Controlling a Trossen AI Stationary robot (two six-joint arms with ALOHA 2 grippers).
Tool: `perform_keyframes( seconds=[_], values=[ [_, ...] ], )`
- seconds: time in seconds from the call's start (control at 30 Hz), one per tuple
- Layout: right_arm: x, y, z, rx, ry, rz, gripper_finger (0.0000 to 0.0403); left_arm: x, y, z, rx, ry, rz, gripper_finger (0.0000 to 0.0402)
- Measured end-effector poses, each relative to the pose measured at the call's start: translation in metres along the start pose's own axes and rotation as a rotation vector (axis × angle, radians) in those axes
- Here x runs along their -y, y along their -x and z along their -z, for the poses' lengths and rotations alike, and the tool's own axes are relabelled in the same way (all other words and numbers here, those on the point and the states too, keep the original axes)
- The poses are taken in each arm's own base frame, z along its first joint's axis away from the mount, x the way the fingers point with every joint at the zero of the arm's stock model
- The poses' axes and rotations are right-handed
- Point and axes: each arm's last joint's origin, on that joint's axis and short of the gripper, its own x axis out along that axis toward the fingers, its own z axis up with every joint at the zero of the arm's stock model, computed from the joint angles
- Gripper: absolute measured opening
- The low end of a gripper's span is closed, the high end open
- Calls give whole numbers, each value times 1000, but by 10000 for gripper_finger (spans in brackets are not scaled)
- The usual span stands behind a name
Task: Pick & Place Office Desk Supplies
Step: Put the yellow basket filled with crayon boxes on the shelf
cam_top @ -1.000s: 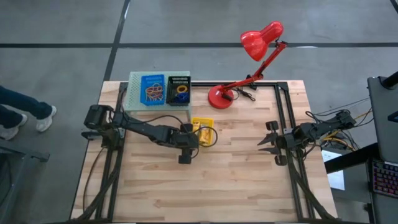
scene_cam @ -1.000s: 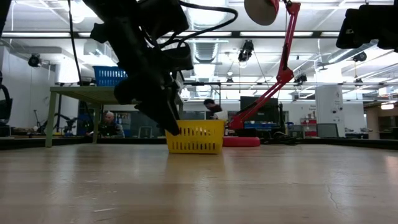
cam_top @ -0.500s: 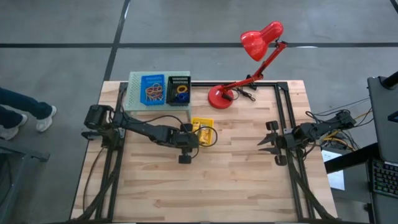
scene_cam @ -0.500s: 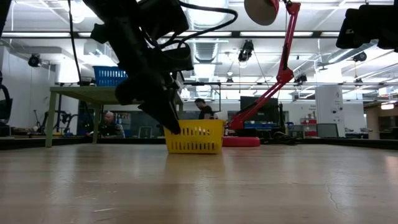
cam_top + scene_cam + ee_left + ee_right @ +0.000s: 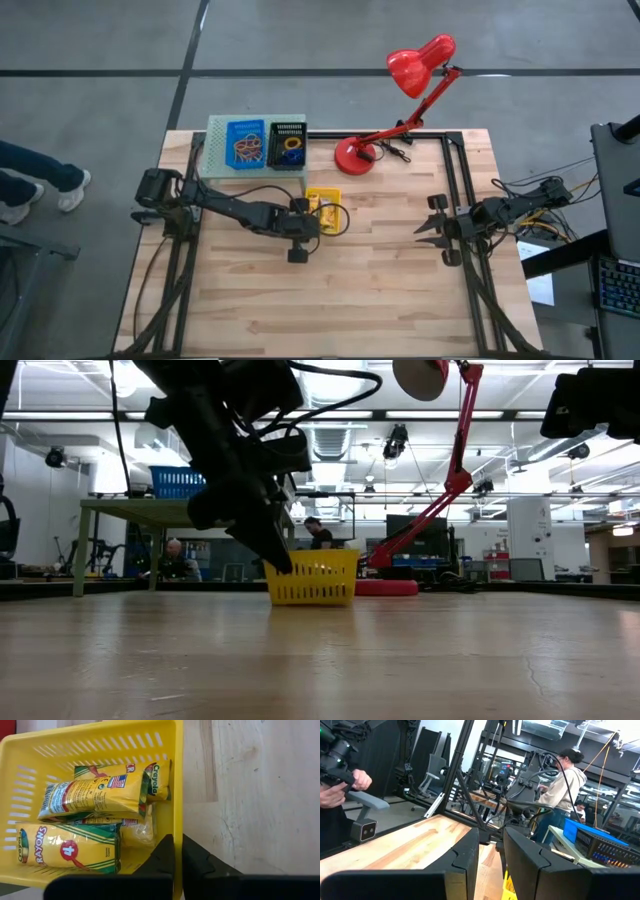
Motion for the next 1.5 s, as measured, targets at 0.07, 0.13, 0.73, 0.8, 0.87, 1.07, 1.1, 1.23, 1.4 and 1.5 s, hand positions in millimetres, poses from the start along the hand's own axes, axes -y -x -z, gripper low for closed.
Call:
perform_keyframes(
  seconds=[0.07, 0.13, 0.73, 0.8, 0.87, 1.07, 1.1, 1.23, 1.4, 1.5],
  values=[
    [0, 0, 0, 0, 0, 0, 86, 2, 1, -1, 1, -6, -9, 9],
    [0, 0, 0, 0, 0, 0, 86, 5, 3, -3, 10, -20, -22, 9],
    [0, 0, 0, 0, 0, 0, 86, 44, 26, -15, 35, -286, -247, 7],
    [0, 0, 0, 0, 0, 0, 86, 43, 30, -21, 29, -284, -253, 8],
    [0, 0, 0, 0, 0, 0, 86, 42, 37, -28, 12, -291, -253, 10],
    [0, 0, 0, 0, 0, 0, 86, 36, 61, -51, -22, -244, -253, 10],
    [0, 0, 0, 0, 0, 0, 86, 35, 66, -54, -31, -233, -254, 10],
    [0, 0, 0, 0, 0, 0, 86, 30, 86, -65, -56, -206, -279, 10],
    [0, 0, 0, 0, 0, 0, 86, 20, 119, -73, -60, -134, -295, 10],
    [0, 0, 0, 1, 0, 0, 86, 13, 143, -72, -41, -56, -297, 10]
  ],
)
